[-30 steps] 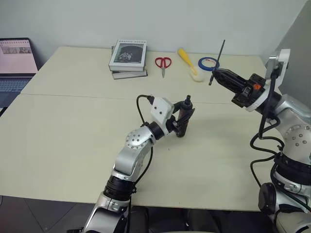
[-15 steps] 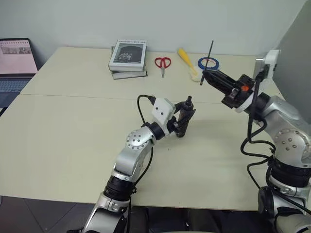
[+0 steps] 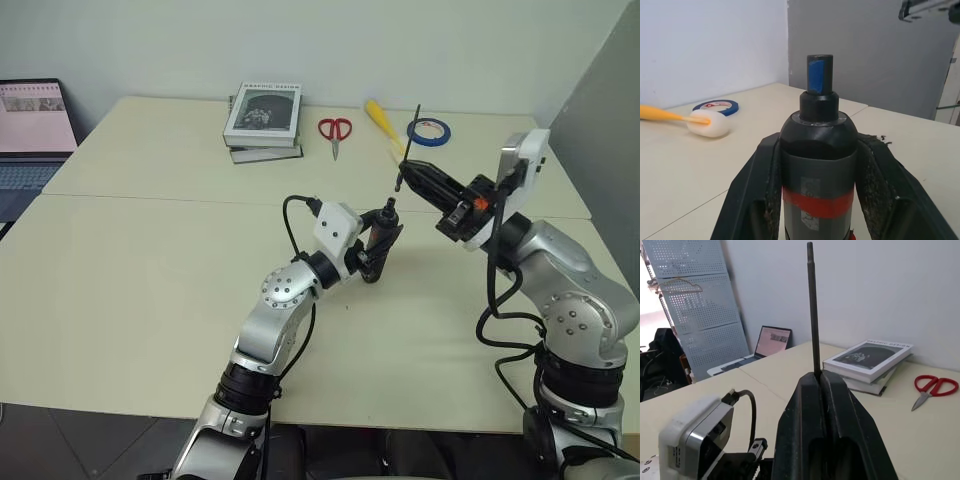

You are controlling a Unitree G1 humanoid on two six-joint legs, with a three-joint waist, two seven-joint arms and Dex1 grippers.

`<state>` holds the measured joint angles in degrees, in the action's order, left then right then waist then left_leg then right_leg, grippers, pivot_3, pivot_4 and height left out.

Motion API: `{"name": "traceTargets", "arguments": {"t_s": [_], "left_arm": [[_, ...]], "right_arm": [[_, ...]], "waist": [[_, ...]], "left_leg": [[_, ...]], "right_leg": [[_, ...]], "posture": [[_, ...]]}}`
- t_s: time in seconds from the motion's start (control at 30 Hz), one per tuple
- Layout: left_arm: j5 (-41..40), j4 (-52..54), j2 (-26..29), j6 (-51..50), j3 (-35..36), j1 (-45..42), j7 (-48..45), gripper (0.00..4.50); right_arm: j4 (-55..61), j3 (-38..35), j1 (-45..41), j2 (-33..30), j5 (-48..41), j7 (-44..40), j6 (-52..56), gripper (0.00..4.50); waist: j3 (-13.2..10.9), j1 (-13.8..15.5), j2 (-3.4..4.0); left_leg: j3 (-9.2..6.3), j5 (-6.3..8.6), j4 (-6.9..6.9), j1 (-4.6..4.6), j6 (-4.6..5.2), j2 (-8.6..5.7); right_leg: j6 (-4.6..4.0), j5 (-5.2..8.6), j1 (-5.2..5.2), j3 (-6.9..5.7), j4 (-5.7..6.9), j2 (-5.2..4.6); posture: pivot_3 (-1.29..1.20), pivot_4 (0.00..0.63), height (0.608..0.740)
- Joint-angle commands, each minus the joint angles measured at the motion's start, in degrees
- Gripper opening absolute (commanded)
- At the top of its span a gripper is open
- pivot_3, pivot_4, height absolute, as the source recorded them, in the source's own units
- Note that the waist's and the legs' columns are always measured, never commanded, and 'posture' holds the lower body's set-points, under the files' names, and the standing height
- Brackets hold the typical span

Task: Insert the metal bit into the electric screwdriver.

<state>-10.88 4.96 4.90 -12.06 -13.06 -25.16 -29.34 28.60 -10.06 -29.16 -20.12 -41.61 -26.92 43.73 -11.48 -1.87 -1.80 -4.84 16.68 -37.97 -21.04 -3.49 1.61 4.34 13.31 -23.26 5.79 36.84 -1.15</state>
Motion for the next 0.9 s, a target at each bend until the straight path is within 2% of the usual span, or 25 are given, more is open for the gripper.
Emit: {"name": "traceTargets", "arguments": {"t_s": [0.03, 0.5, 0.9], "left_arm": [[0.37, 1.70, -0.30, 0.47, -0.44, -0.05, 0.22, 1.66], [0.43, 1.66, -0.25, 0.48, -0.40, 0.00, 0.29, 1.66], [0.46, 1.93, -0.26, 0.50, -0.56, 0.27, 0.31, 1.66]], "right_arm": [[2.24, -0.23, 0.31, -0.03, -0.59, 0.72, -2.41, 0.00], [0.87, 3.37, 3.32, 0.12, 2.84, 0.67, -7.97, 0.00], [1.48, 4.51, 2.11, 0.54, 2.36, 2.92, -7.76, 0.00]], "waist": [[0.00, 0.00, 0.00], [0.00, -0.01, 0.00], [0.00, -0.02, 0.00]], "left_leg": [[0.00, 0.00, 0.00, 0.00, 0.00, 0.00], [0.00, 0.00, 0.01, -0.01, 0.00, 0.00], [-0.01, 0.00, 0.01, -0.01, 0.00, 0.00]], "right_leg": [[0.00, 0.00, 0.00, -0.01, 0.00, 0.00], [0.00, 0.02, 0.00, 0.00, -0.03, 0.00], [0.00, 0.03, 0.00, 0.00, -0.04, 0.00]], "posture": [[0.00, 0.150, 0.740], [0.00, 0.150, 0.740], [0.00, 0.150, 0.740]]}}
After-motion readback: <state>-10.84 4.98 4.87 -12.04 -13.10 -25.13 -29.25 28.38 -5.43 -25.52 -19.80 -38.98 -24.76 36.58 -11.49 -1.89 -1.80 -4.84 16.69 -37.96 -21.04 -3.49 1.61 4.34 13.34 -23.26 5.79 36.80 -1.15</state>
